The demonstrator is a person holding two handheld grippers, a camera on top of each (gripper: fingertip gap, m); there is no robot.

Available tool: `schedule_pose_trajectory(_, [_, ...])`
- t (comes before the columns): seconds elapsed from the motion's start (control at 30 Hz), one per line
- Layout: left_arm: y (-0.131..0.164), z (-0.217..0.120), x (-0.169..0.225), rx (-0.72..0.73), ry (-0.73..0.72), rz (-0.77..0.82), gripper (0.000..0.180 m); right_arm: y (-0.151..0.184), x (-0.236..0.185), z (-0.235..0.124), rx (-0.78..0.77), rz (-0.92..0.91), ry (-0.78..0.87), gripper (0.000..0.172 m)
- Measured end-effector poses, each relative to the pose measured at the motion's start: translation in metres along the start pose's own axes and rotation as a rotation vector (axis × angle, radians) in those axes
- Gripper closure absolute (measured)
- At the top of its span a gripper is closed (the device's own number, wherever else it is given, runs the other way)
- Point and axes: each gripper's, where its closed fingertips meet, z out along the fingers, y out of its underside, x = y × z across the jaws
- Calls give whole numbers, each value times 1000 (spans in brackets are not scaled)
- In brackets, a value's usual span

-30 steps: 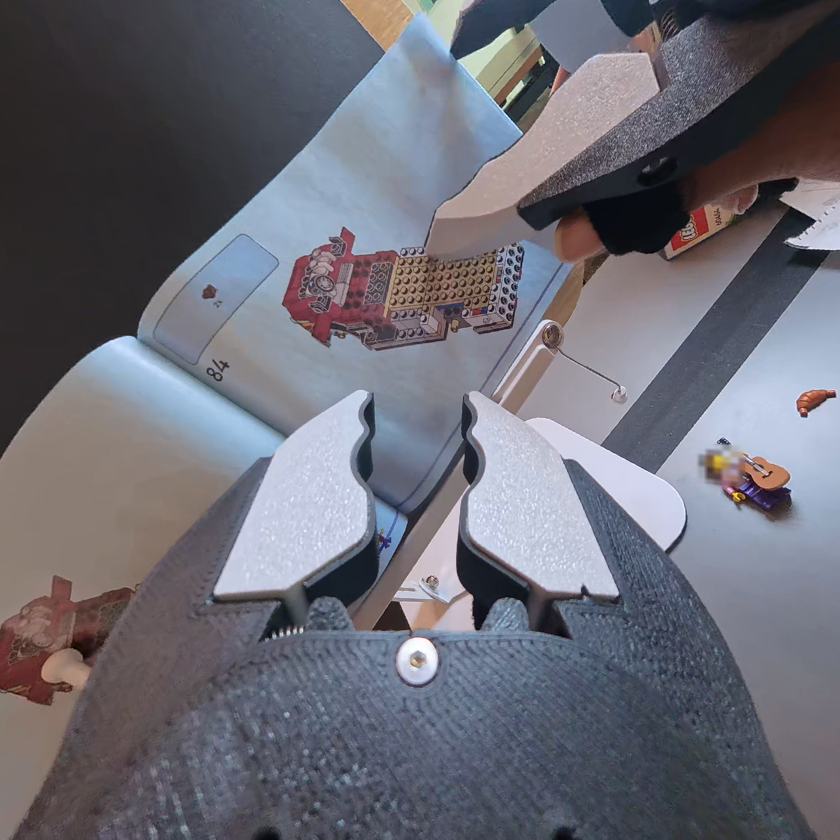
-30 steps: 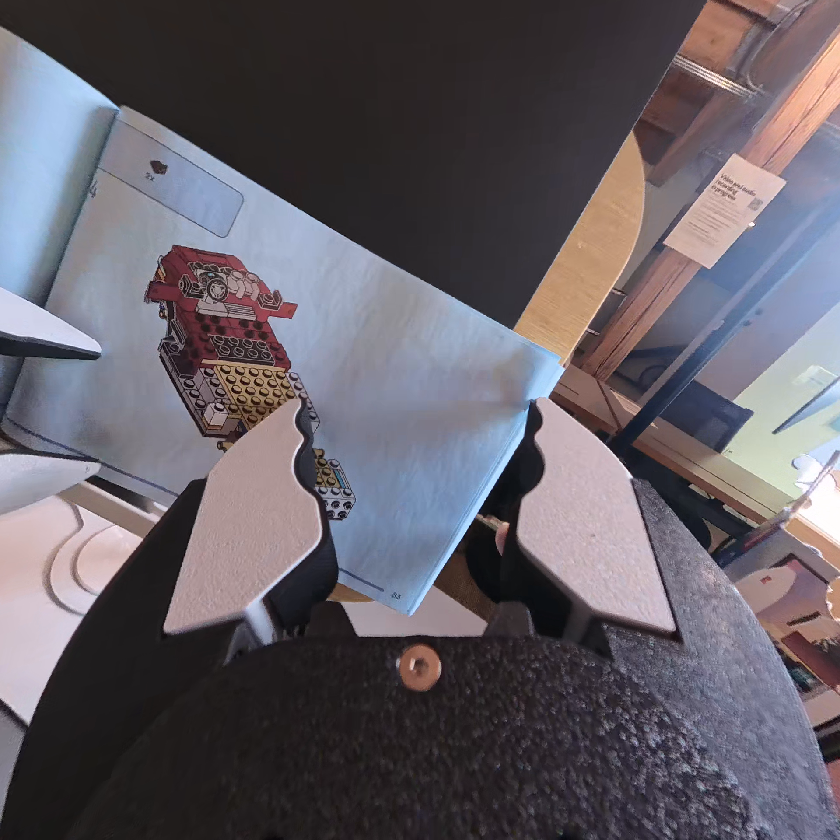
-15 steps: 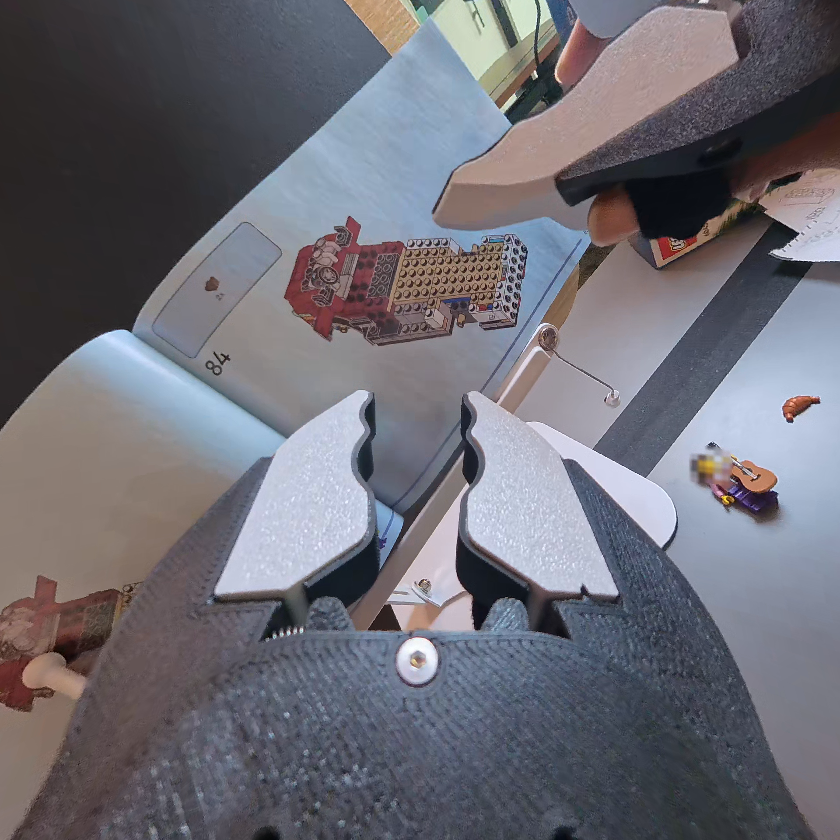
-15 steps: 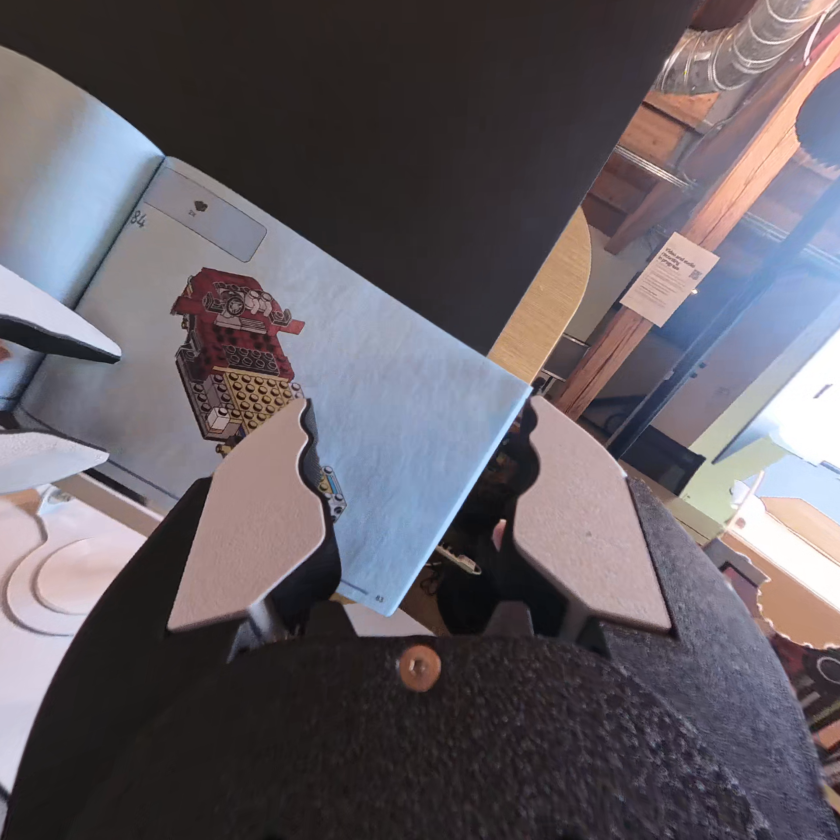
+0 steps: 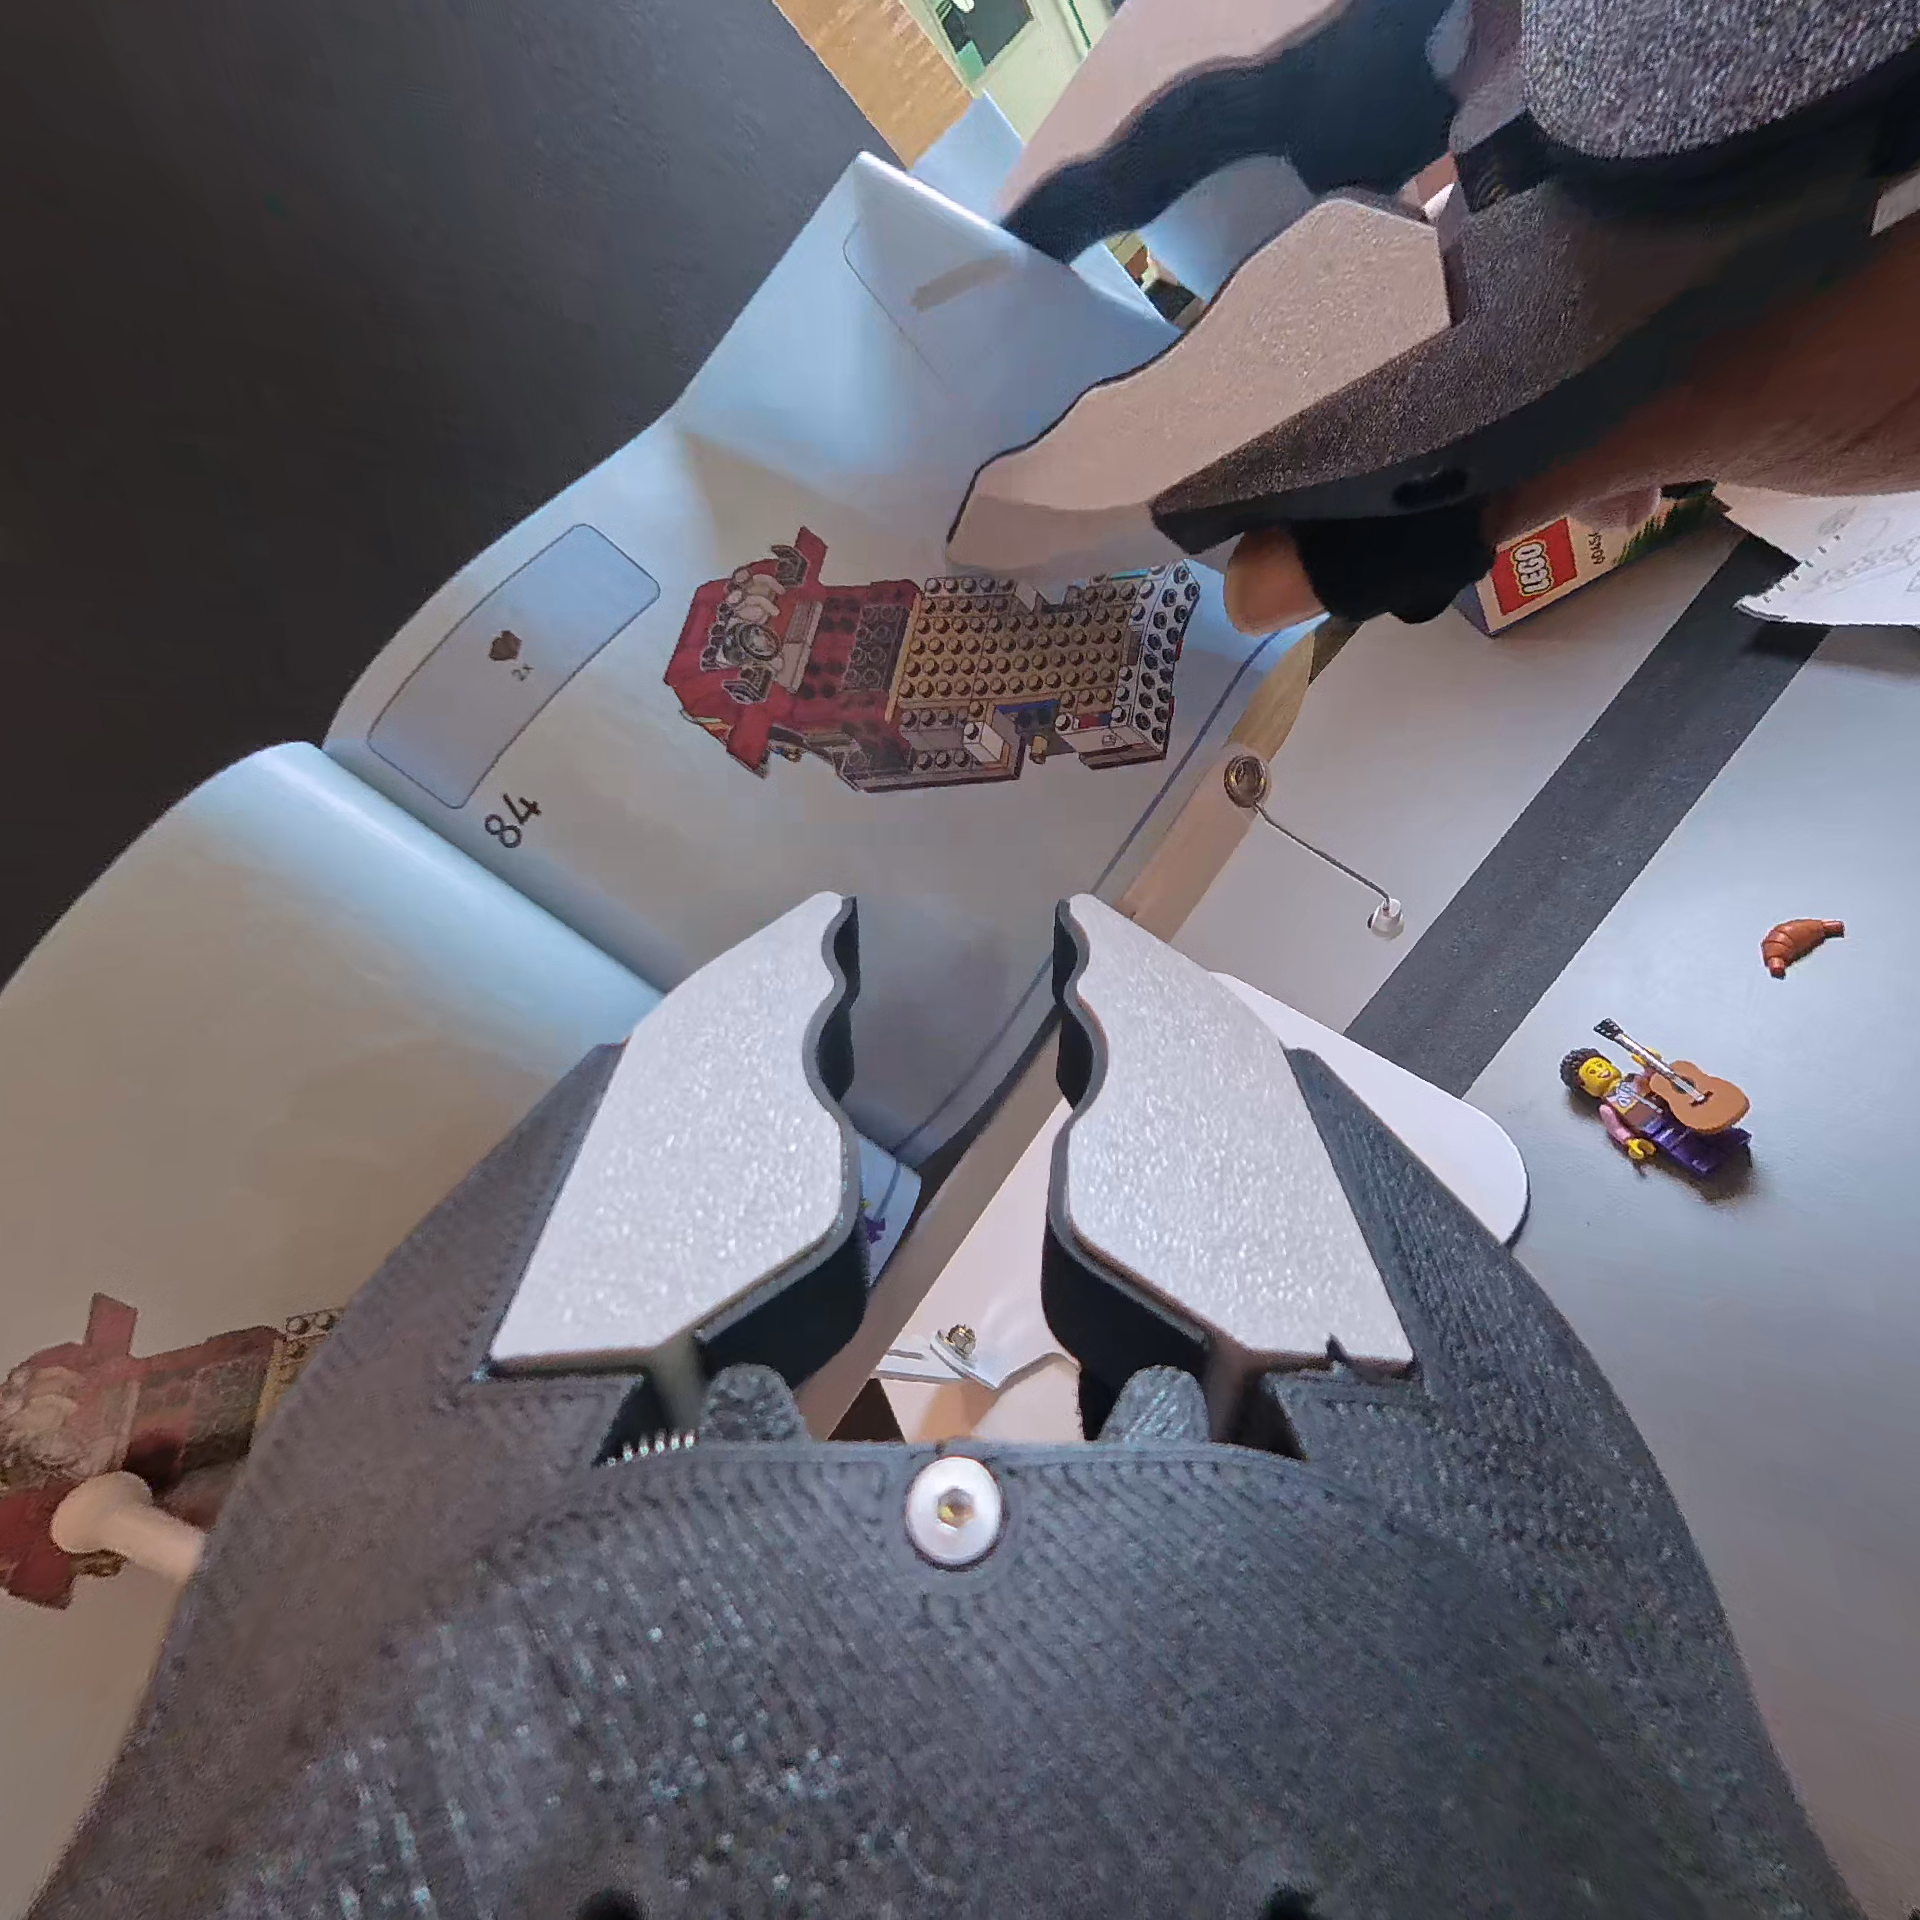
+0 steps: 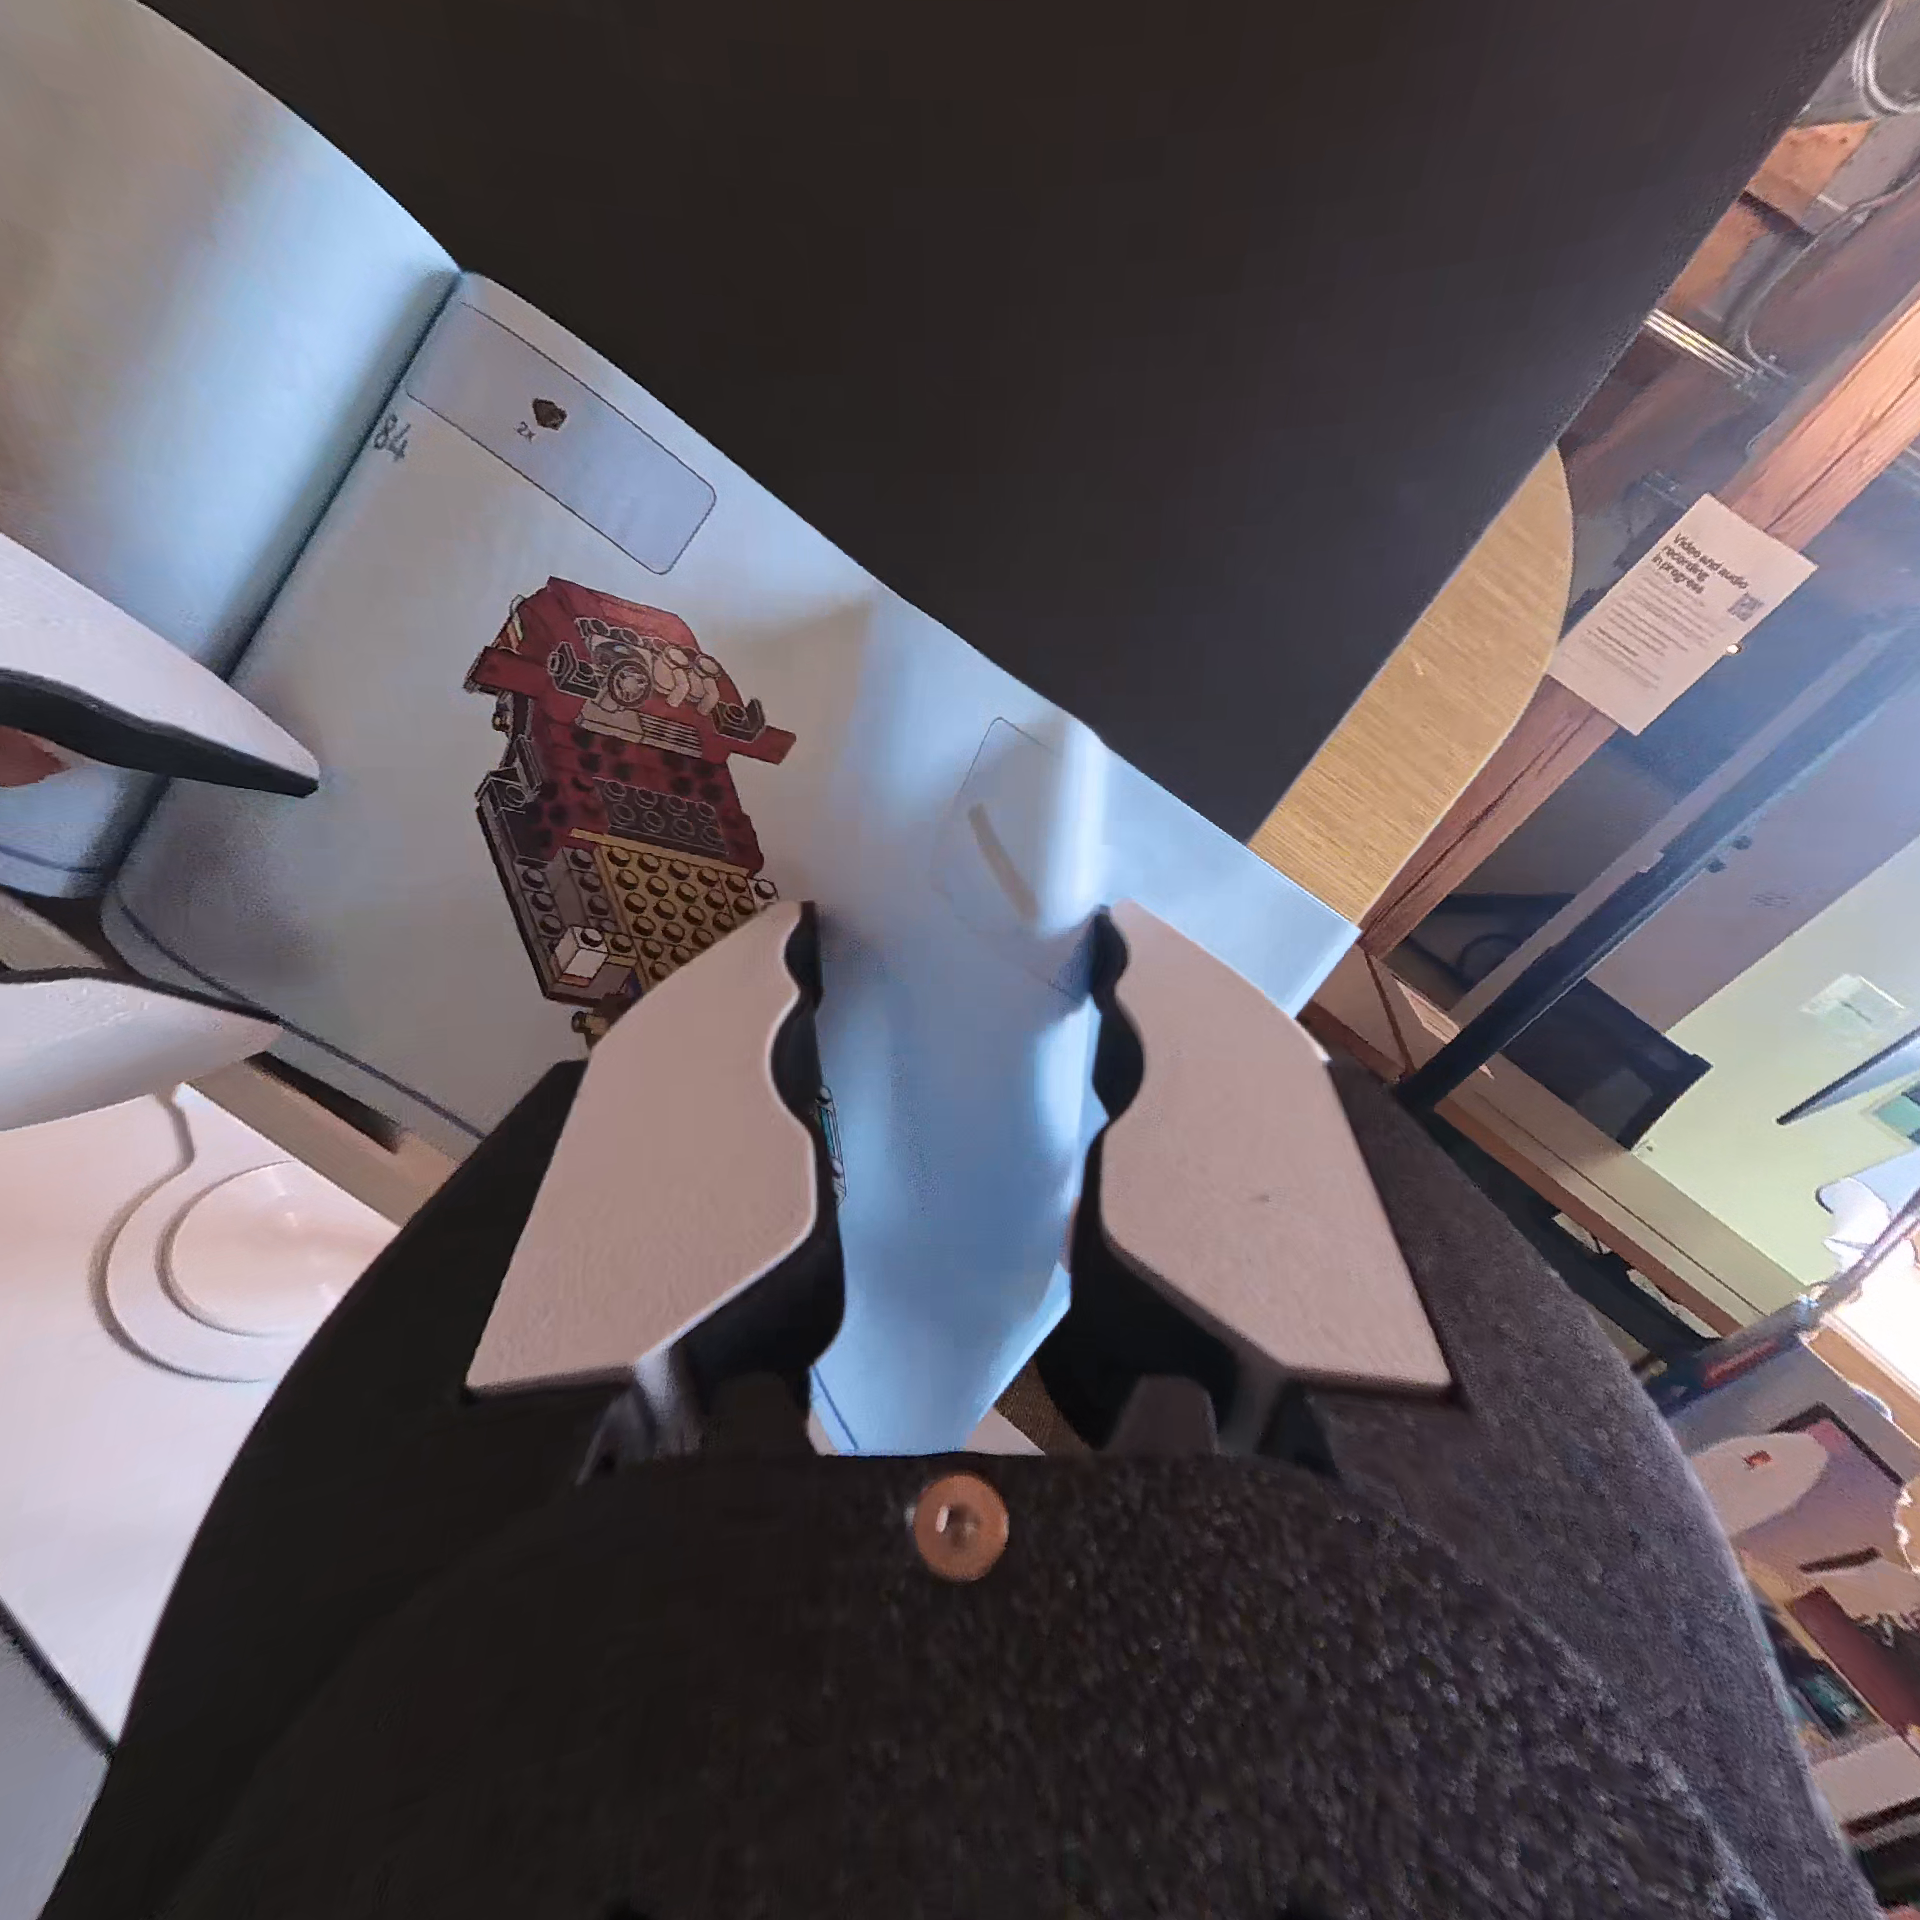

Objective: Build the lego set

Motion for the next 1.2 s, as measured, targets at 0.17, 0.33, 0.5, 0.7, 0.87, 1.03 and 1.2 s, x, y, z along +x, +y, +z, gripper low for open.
schedule_pose_trajectory(0.17, [-20, -17, 4, 101, 99, -175, 141, -11, -10, -23, 66, -33, 3, 155])
schedule_pose_trajectory(0.33, [-59, -40, 16, 272, 324, -479, 136, -21, -36, -59, 168, -139, -31, 161])
schedule_pose_trajectory(0.5, [-66, -38, 28, 280, 387, -528, 142, -21, -70, -83, 201, -221, -142, 160])
schedule_pose_trajectory(0.7, [-60, -40, 27, 278, 399, -553, 163, -13, -87, -107, 172, -68, -352, 139])
schedule_pose_trajectory(0.87, [-62, -45, 25, 291, 410, -582, 163, -6, -98, -106, 77, -40, -355, 113])
schedule_pose_trajectory(1.03, [-70, -53, 24, 313, 436, -586, 156, -20, -105, -100, 64, 165, -353, 153])
schedule_pose_trajectory(1.2, [-21, -89, -47, 173, 140, -594, 157, -41, -102, -105, 82, 323, -490, 171])
